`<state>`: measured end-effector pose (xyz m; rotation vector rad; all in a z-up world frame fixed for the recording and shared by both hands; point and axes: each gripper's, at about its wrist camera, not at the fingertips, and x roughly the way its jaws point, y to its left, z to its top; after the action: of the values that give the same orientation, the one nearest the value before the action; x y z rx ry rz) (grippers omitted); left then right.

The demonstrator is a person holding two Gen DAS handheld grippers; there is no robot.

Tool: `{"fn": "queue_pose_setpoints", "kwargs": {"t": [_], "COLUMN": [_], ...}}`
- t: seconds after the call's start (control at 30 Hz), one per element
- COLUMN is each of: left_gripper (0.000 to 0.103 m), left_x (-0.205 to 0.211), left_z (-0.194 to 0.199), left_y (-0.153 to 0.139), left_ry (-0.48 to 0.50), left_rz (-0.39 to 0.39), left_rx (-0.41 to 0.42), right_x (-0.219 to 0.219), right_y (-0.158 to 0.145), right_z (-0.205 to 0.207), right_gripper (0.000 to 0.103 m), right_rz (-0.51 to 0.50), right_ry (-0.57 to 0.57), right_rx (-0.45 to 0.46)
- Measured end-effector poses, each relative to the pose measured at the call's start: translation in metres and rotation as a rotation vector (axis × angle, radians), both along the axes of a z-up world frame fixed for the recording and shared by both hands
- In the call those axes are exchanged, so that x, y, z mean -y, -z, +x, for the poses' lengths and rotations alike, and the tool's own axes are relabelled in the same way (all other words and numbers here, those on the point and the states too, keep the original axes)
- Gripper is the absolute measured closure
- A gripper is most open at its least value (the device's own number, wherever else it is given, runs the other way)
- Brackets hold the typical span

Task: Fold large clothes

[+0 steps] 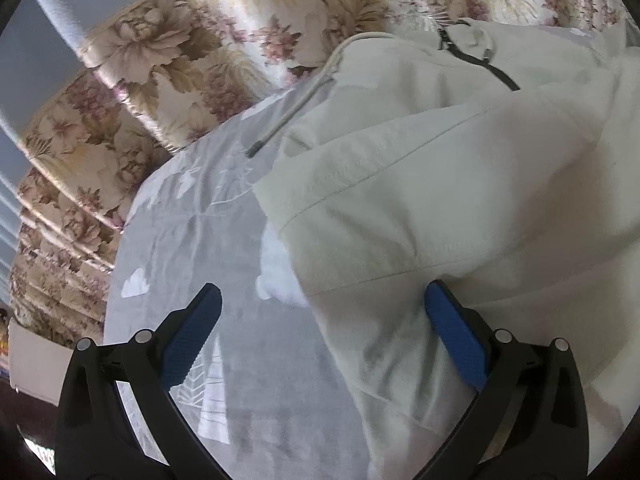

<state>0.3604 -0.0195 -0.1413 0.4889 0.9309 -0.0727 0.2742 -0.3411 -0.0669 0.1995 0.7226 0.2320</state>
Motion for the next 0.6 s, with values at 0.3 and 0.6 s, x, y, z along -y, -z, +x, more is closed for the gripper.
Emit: {"fn": "queue_pose_setpoints", "kwargs": {"t": [0.3,0.6], "left_gripper": [0.003,0.003], "left_x": [-0.016,-0.032], "left_z": [0.001,0.003], "left_y": [-0.002,-0.008], "left_ry": [-0.025,-0.080], "left_rz": [0.038,0.092], "left_rx": [0.011,0.021], "right_x": [0.011,0.005], "right_y": [0.013,-0.013], "right_z": [0.058,0.020], "right_gripper": [0.083,0.076], "right_rz": [-0.183,-0.232], "right_ry": [-0.002,0.002], "right_rx": [-0.203,-0.056]}}
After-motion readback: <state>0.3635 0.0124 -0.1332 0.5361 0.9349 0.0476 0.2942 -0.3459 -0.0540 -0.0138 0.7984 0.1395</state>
